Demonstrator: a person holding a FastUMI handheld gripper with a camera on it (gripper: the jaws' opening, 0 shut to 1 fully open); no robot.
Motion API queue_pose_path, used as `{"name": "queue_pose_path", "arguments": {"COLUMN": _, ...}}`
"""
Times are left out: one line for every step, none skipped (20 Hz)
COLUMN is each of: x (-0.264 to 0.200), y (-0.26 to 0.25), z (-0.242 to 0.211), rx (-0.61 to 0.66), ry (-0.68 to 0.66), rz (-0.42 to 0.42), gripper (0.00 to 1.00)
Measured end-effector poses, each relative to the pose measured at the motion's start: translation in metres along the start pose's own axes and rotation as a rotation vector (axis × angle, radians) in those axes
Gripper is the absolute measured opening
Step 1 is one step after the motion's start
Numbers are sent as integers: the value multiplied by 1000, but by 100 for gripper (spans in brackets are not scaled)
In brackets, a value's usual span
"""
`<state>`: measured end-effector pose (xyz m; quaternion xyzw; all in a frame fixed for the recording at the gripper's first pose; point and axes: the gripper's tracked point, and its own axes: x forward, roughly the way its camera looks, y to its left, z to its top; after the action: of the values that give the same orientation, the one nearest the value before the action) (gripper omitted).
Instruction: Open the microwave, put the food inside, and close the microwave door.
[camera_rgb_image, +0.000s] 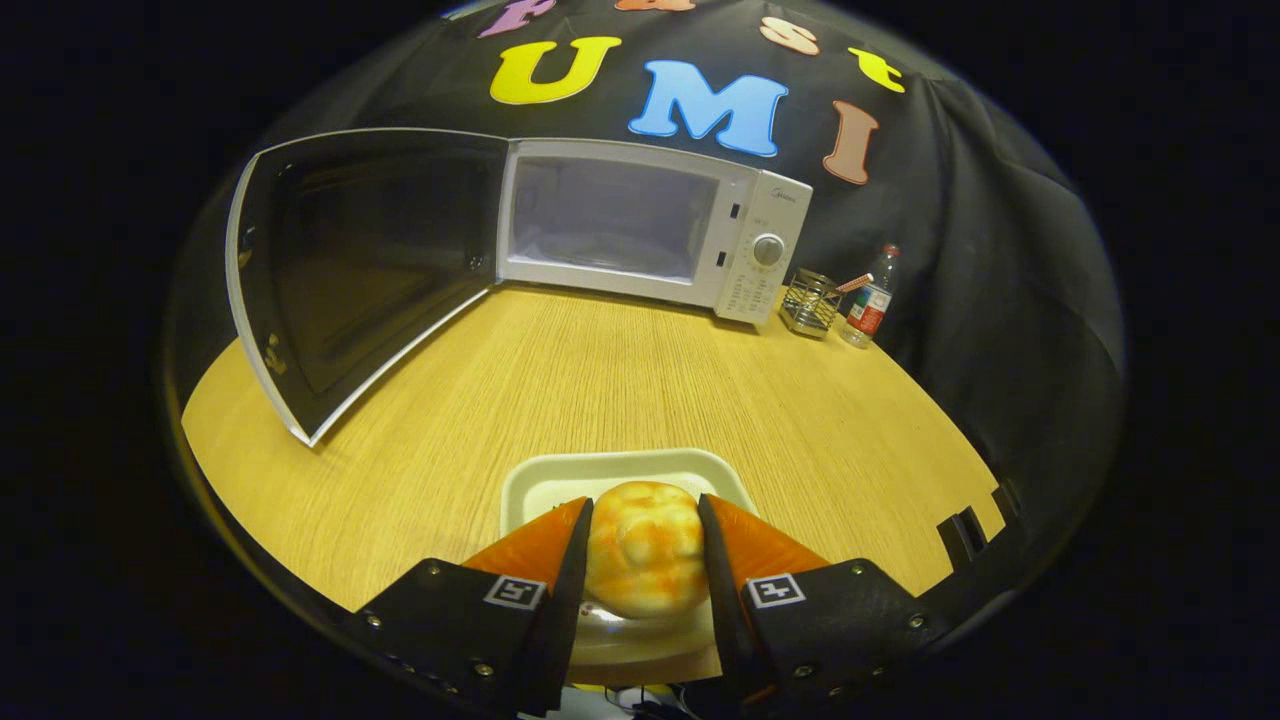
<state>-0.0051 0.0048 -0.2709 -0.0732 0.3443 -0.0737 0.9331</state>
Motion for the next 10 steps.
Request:
{"name": "queue_pose_path", "arguments": {"x": 0, "y": 1, "z": 10, "rx": 21, "ry": -16, "rz": 5, "gripper": 58}}
{"name": "queue_pose_path", "arguments": {"x": -1, "y": 1, "z": 21, "rx": 43, "ry": -33, "rz": 7, "gripper": 59}}
{"name": "queue_pose_path", "arguments": {"x": -2, "y": 1, "z": 33, "rx": 63, "ry": -55, "rz": 8, "gripper": 59}}
{"name": "queue_pose_path", "arguments": {"x": -2, "y": 1, "z": 45, "rx": 84, "ry": -78, "rz": 9, "gripper": 58}}
{"name": "queue_pose_path", "arguments": {"x": -3, "y": 1, "z": 58, "rx": 106, "ry": -100, "rz": 14, "gripper": 58}}
{"name": "queue_pose_path", "arguments": {"x": -2, "y": 2, "z": 70, "rx": 126, "ry": -123, "rz": 19, "gripper": 58}}
{"name": "queue_pose_path", "arguments": {"x": -2, "y": 2, "z": 83, "rx": 144, "ry": -145, "rz": 23, "gripper": 58}}
{"name": "queue_pose_path", "arguments": {"x": -2, "y": 2, "z": 95, "rx": 157, "ry": -166, "rz": 27, "gripper": 58}}
{"name": "queue_pose_path", "arguments": {"x": -1, "y": 2, "z": 106, "rx": 170, "ry": -183, "rz": 28, "gripper": 58}}
{"name": "queue_pose_path", "arguments": {"x": 1, "y": 3, "z": 118, "rx": 180, "ry": -200, "rz": 35, "gripper": 59}}
